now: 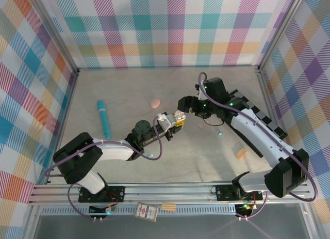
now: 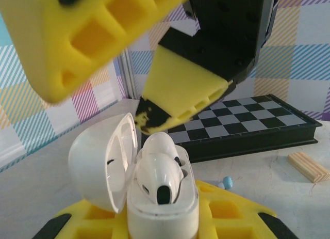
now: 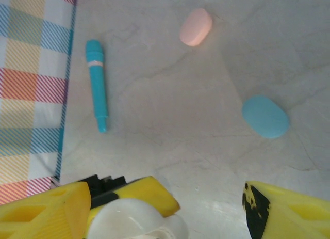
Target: Insert the wireless bluetooth earbuds into the charging case
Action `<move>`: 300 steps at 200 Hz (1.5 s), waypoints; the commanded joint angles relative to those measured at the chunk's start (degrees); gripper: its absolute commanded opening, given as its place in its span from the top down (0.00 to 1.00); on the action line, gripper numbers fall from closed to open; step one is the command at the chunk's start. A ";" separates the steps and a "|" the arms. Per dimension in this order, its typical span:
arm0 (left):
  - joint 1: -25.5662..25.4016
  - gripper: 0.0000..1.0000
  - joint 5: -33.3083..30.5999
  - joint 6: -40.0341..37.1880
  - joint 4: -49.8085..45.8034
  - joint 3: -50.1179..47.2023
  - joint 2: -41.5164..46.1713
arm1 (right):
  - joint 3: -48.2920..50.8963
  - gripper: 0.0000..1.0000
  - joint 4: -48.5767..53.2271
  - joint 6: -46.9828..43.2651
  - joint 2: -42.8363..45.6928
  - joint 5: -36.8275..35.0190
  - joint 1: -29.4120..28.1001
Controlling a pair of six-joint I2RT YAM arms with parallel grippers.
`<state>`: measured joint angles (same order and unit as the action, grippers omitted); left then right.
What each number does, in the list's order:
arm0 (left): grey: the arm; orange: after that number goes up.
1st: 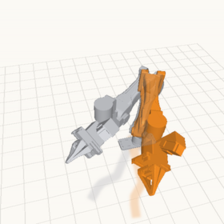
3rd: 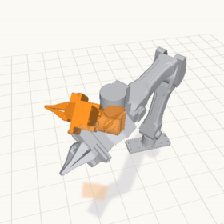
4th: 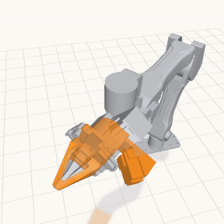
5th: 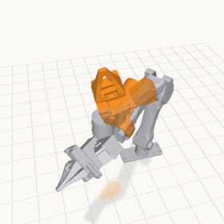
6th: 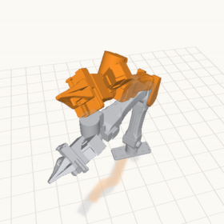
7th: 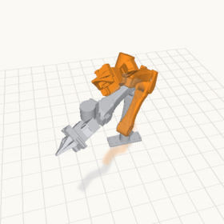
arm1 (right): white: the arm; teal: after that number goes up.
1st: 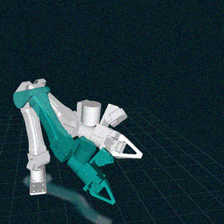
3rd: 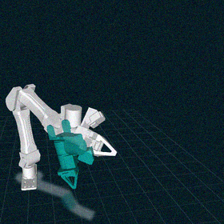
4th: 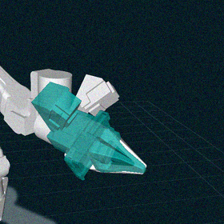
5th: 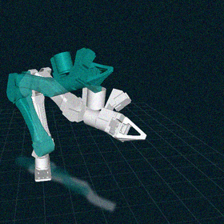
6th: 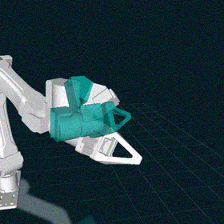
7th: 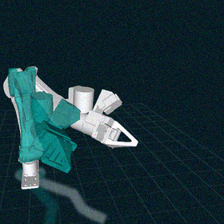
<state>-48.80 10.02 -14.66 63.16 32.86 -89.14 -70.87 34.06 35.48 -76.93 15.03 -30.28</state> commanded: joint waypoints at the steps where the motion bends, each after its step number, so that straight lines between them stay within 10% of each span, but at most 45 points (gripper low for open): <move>1: -0.78 1.00 0.70 -0.59 1.88 1.19 -0.11 | -1.91 0.22 6.15 -3.43 -0.68 1.57 0.26; 140: -0.74 1.00 -0.10 -0.53 -0.84 0.92 1.77 | 0.79 0.21 8.09 -12.36 8.90 -2.39 0.31; 232: -0.67 1.00 0.33 -0.73 -0.95 0.32 2.46 | -8.06 0.21 10.67 -9.60 -6.83 0.43 0.31; 300: -0.22 1.00 -1.58 0.66 0.12 -0.25 2.49 | -3.09 0.20 14.81 -13.48 -1.55 0.16 0.31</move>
<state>-49.36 9.82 -14.74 59.20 32.82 -88.75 -75.88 43.46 25.12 -81.62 14.02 -29.78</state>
